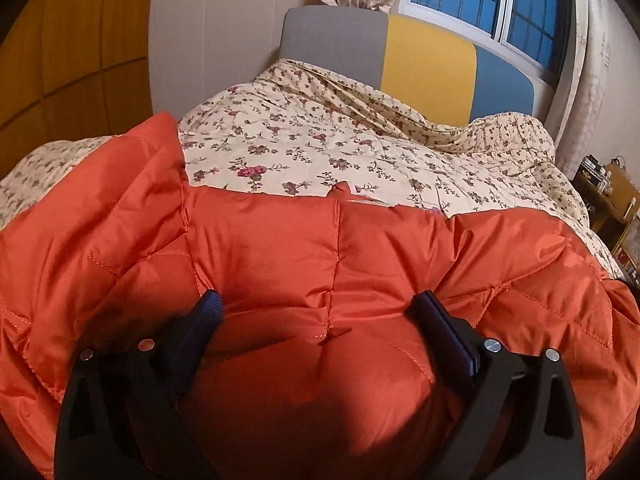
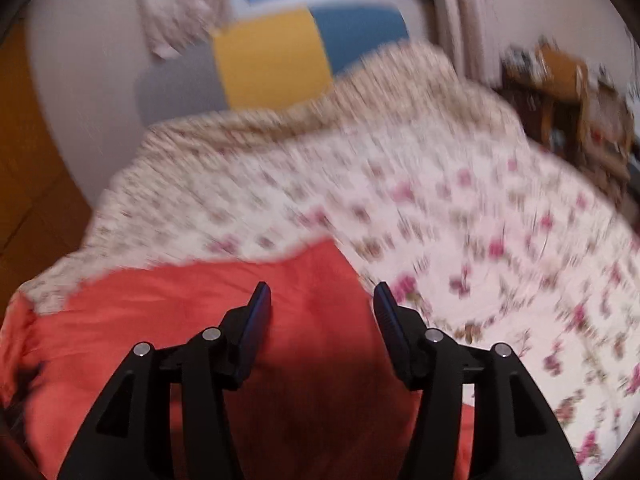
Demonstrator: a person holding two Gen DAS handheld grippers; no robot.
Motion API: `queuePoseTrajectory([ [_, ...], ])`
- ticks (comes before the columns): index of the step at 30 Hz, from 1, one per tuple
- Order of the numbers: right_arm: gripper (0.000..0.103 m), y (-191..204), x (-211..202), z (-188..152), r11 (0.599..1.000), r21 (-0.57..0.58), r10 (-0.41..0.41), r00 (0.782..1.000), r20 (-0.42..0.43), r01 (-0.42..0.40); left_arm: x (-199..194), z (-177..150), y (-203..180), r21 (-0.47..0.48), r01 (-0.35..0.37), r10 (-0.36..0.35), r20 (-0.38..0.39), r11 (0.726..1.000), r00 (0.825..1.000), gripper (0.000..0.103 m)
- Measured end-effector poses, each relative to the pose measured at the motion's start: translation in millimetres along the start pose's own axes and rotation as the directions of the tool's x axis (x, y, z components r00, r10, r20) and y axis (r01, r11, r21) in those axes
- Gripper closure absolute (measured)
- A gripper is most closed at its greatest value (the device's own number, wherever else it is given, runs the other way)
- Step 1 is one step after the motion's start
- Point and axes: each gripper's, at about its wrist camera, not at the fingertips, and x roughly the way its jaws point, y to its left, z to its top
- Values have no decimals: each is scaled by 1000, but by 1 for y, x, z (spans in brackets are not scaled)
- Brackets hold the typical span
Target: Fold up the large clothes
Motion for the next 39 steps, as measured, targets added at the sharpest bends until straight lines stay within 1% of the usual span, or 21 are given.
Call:
queuePoseTrajectory([
  [2, 48, 20, -27, 0, 996, -49, 73, 996, 53, -71, 0, 0, 0, 3, -3, 3, 1, 1000, 1000, 6],
  [3, 47, 36, -36, -2, 989, -88, 120, 991, 57, -115, 0, 0, 0, 3, -3, 3, 1, 1000, 1000, 6],
  [5, 45, 60, -37, -7, 974, -154, 172, 985, 20, -167, 0, -1, 0, 7, -9, 9, 2, 1000, 1000, 6],
  [7, 45, 87, -20, -18, 957, -233, 169, 985, -35, -172, 0, -1, 1, 8, -10, 10, 1, 1000, 1000, 6],
  [9, 45, 96, 1, -31, 957, -255, 121, 989, -86, -139, 0, -1, 2, 3, -2, 2, -1, 1000, 1000, 6],
  [10, 44, 95, 12, -37, 961, -245, 107, 989, -107, -130, 0, -1, 3, -2, 4, -4, -2, 1000, 1000, 5],
  [13, 44, 86, 23, -46, 970, -198, 119, 987, -111, -139, 2, 0, 2, -9, 15, -15, -14, 1000, 1000, 3],
  [18, 44, 86, 33, -54, 975, -204, 78, 994, -76, -92, 8, 1, -3, 6, -5, 6, -18, 1000, 1000, 3],
  [20, 44, 89, 34, -54, 974, -208, 71, 995, -77, -86, 10, 2, -4, 9, -12, 12, -22, 1000, 1000, 3],
  [23, 42, 85, 34, -50, 976, -188, 96, 990, -101, -114, 10, 3, -4, 12, -15, 16, -32, 1000, 999, 3],
  [25, 37, 75, 24, -44, 975, -146, 151, 982, -112, -167, 8, 7, -4, 22, -16, 17, -53, 1000, 998, 3],
  [26, 36, 67, 14, -40, 974, -116, 184, 979, -91, -194, 4, 10, -4, 36, -6, 9, -77, 999, 997, 3],
  [27, 36, 62, 5, -39, 976, -100, 189, 980, -67, -195, -1, 12, -3, 55, 9, -3, -102, 998, 995, 3],
  [28, 34, 52, -6, -35, 981, -75, 177, 984, -32, -179, -7, 14, 0, 73, 18, -10, -115, 997, 993, 3],
  [30, 33, 28, -19, -29, 991, -14, 134, 991, -2, -134, -26, 18, 12, 89, -15, 22, -79, 996, 997, 3],
  [31, 34, 18, -22, -28, 994, 13, 106, 994, -6, -106, -36, 19, 19, 90, -15, 20, -54, 996, 998, 3],
  [32, 34, 3, -23, -27, 996, 47, 72, 997, -15, -71, -41, 20, 25, 89, -33, 36, -33, 995, 999, 3],
  [34, 38, -14, -20, -30, 996, 80, 37, 998, -58, -32, -49, 24, 39, 101, -113, 112, 16, 988, 994, 3],
  [35, 39, -20, -16, -35, 997, 81, 25, 996, -85, -18, -46, 26, 44, 108, -131, 130, 21, 985, 991, 3],
  [37, 39, -19, -13, -43, 999, 40, -8, 996, -89, 12, -34, 27, 56, 112, -171, 172, 1, 979, 985, 3],
  [39, 39, -11, -12, -49, 998, -9, -56, 995, -78, 55, -11, 24, 69, 100, -171, 177, -56, 980, 983, 3],
])
